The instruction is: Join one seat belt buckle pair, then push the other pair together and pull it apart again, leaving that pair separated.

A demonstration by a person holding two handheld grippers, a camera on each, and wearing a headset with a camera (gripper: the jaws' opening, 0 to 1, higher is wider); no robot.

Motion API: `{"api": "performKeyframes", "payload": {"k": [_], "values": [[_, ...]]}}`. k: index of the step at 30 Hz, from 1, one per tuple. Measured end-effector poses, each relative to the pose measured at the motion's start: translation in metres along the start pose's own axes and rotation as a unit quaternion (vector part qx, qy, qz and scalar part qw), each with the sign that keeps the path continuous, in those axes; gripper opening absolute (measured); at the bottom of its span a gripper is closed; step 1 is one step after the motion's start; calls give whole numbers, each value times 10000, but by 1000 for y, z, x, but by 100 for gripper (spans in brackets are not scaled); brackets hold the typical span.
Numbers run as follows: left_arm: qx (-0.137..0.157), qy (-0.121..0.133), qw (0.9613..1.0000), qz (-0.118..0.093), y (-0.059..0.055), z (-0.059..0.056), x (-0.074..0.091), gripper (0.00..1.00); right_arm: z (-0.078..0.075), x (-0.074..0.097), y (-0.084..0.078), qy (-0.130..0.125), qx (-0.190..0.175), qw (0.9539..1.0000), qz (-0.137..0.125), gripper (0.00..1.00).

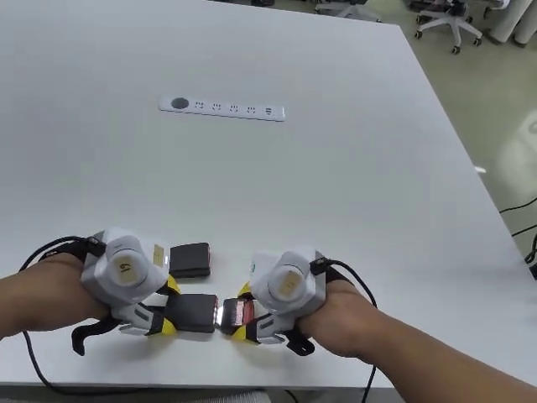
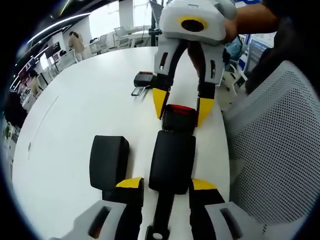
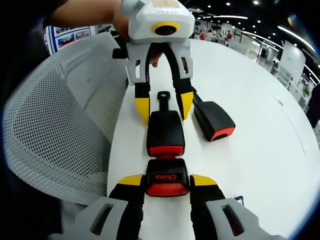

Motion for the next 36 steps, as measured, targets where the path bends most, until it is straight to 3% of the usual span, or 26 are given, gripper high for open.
{"api": "performKeyframes", "payload": {"k": [6, 10, 13, 22, 26, 32, 36], "values": [[73, 21, 10000, 2, 5, 4, 14, 41, -7, 19, 8, 79, -124, 9998, -167, 33], [117, 148, 9997, -167, 13, 14, 21, 41, -16, 30, 9, 42, -154, 9996, -232, 29], [54, 316, 9993, -211, 15, 27, 20, 41, -26, 39, 7, -175, -147, 9995, -227, 29], [24, 351, 9989, -295, 23, 50, 15, 42, -58, 61, -22, -623, -277, 9977, -12, 29], [-67, 377, 9990, -215, 24, 55, 11, 43, -71, 69, -32, -765, -249, 9967, 119, 30], [-25, 420, 9990, -128, 17, 72, 6, 44, -84, 76, -42, -875, -310, 9955, 199, 30], [-151, 317, 9993, 102, 8, 75, -3, 44, -87, 78, -49, -823, -258, 9958, 321, 30]]}}
Point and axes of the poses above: the centre of the closed fingertips' face, and the gripper's own axes: x roughly backward along the fingers, z roughly to its left, y roughly out of its top, the point moved 4 cm from there along x, roughly backward along the fingers, and after that the axes turned 5 degrees about -z, right-handed, at the moved point
